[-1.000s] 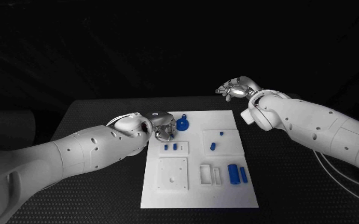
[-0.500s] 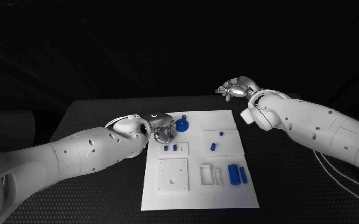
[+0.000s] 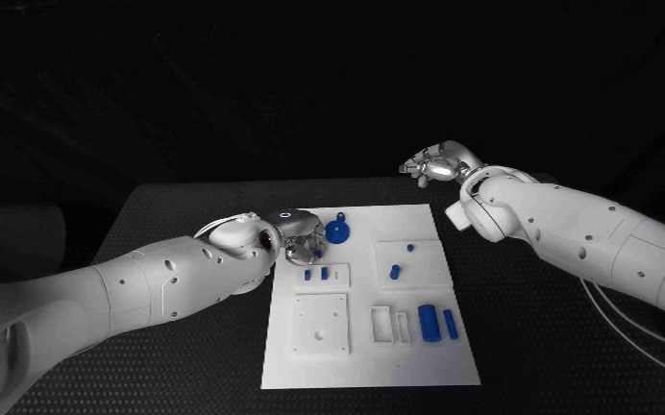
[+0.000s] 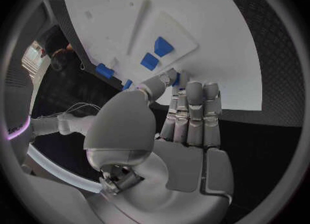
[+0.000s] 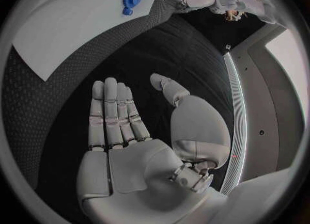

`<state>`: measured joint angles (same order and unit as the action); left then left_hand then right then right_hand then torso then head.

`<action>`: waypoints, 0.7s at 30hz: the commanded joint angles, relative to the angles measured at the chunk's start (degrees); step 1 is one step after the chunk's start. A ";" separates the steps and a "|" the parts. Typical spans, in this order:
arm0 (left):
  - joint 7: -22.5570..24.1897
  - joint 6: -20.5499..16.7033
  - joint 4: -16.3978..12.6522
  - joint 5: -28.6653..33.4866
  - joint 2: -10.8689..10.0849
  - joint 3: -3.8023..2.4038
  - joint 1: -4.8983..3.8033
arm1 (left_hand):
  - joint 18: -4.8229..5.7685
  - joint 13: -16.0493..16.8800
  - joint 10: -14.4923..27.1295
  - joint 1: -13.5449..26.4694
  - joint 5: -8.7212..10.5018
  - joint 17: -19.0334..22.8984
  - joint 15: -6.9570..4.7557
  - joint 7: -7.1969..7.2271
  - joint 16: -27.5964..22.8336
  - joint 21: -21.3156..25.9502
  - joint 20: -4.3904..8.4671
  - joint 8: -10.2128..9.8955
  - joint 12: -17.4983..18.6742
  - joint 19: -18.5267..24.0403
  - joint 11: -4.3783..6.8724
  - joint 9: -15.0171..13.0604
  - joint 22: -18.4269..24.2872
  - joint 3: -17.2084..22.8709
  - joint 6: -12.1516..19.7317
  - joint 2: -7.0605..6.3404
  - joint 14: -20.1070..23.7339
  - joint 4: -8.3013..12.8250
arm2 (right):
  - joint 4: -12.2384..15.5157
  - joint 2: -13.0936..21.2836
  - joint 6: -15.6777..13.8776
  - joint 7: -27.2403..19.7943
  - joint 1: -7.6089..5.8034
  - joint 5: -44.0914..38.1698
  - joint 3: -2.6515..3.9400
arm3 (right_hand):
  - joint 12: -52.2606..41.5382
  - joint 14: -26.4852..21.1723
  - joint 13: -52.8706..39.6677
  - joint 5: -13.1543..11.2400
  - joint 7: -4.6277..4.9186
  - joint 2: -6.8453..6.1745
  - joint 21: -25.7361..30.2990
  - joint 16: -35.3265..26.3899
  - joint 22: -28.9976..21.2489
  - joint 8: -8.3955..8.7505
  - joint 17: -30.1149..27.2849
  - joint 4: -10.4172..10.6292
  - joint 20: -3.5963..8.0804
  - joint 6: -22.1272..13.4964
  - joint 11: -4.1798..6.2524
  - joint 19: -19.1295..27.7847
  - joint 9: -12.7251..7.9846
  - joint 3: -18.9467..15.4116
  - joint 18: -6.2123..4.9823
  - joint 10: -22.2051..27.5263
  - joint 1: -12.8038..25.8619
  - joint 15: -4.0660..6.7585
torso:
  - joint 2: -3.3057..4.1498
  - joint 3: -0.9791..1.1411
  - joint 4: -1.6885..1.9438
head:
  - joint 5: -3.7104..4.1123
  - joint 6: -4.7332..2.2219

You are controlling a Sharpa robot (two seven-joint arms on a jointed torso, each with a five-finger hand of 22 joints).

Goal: Assemble the parts on the task board

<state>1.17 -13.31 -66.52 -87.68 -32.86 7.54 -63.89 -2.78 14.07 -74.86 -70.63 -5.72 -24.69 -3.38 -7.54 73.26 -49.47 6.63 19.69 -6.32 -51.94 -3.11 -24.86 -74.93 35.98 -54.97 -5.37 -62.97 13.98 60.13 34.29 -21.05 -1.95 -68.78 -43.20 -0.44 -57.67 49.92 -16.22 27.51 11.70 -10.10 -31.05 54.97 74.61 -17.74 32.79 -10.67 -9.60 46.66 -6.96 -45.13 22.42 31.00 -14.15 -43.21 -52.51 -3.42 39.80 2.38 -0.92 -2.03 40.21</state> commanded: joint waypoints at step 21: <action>0.41 0.56 -0.34 0.71 0.04 0.22 0.52 | -0.80 0.18 -0.17 -0.07 0.40 -0.27 0.02 -0.23 0.77 -0.55 2.23 -1.35 0.39 0.06 0.14 0.28 -1.15 -0.22 2.26 -1.75 0.35 0.35 | 0.08 0.13 0.66 -0.57 0.03 -0.22 0.01 | -0.35 -0.41 0.17 0.27 -0.06 0.14 0.43 0.39 0.12 -0.26 -0.14 -0.29 -0.41 -0.45 0.04 -0.12 -0.08 -0.10 -0.85 0.28 0.42 0.05 | 0.01 -0.01 -0.02 | 0.14 -0.08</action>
<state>1.07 -13.04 -66.51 -87.30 -32.93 7.67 -63.62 -3.10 14.19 -74.71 -70.53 -5.50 -24.89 -3.17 -7.90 73.66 -49.69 6.76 18.60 -6.03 -51.79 -2.97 -24.66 -74.91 35.90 -53.15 -6.61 -62.74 14.21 60.15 34.39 -21.04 -1.95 -68.77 -43.20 -0.44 -57.67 49.92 -16.11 27.51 11.65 -10.10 -30.82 54.97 74.66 -17.74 32.73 -10.67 -9.60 46.70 -6.96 -45.13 22.43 31.00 -14.16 -43.21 -52.51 -3.42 39.80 2.38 -0.95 -1.88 40.17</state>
